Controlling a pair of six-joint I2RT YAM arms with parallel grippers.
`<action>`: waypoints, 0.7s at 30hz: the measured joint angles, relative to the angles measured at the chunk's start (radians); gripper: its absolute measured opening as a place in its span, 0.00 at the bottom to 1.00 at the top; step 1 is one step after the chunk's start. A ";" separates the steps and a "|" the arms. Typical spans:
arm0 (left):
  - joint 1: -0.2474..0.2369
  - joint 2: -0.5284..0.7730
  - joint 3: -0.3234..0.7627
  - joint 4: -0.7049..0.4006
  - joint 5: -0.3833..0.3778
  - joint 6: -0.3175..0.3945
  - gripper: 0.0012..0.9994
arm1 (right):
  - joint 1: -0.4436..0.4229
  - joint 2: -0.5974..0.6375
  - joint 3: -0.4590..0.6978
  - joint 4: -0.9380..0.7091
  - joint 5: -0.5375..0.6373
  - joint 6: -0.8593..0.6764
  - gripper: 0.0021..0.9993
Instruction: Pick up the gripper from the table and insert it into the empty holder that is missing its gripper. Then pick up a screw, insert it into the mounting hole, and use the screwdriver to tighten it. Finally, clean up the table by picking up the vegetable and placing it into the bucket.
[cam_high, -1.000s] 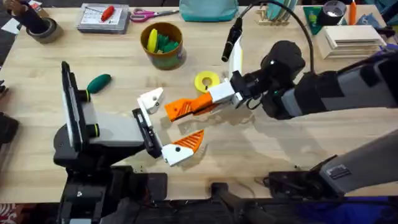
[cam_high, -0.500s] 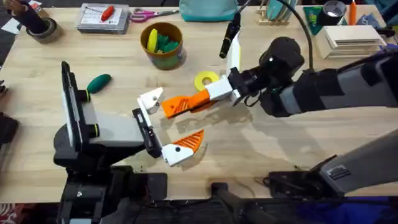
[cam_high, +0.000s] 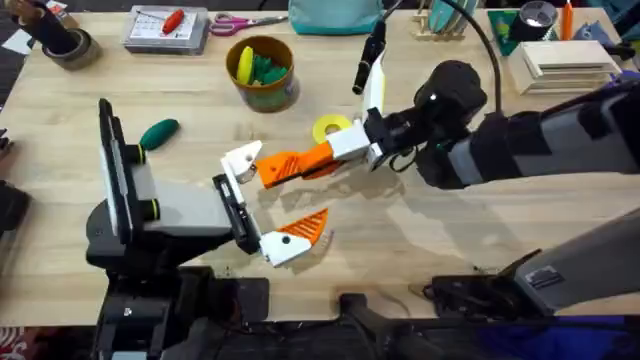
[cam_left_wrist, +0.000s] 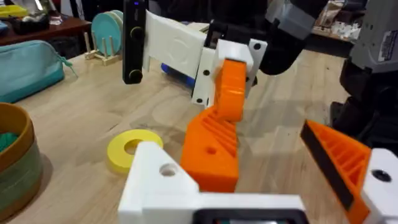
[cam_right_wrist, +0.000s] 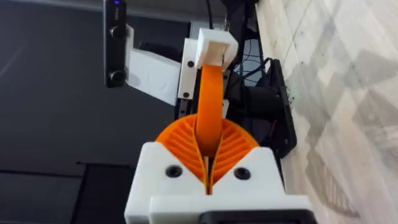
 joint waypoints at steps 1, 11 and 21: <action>0.000 0.000 0.000 0.000 0.000 0.000 0.99 | 0.001 0.000 0.000 0.000 0.002 0.000 0.01; 0.000 0.000 0.000 0.000 0.000 0.000 0.99 | 0.002 0.000 0.000 -0.005 0.014 0.011 0.01; 0.000 0.000 0.000 0.000 0.000 0.000 0.99 | 0.015 0.000 0.000 -0.013 0.023 0.023 0.01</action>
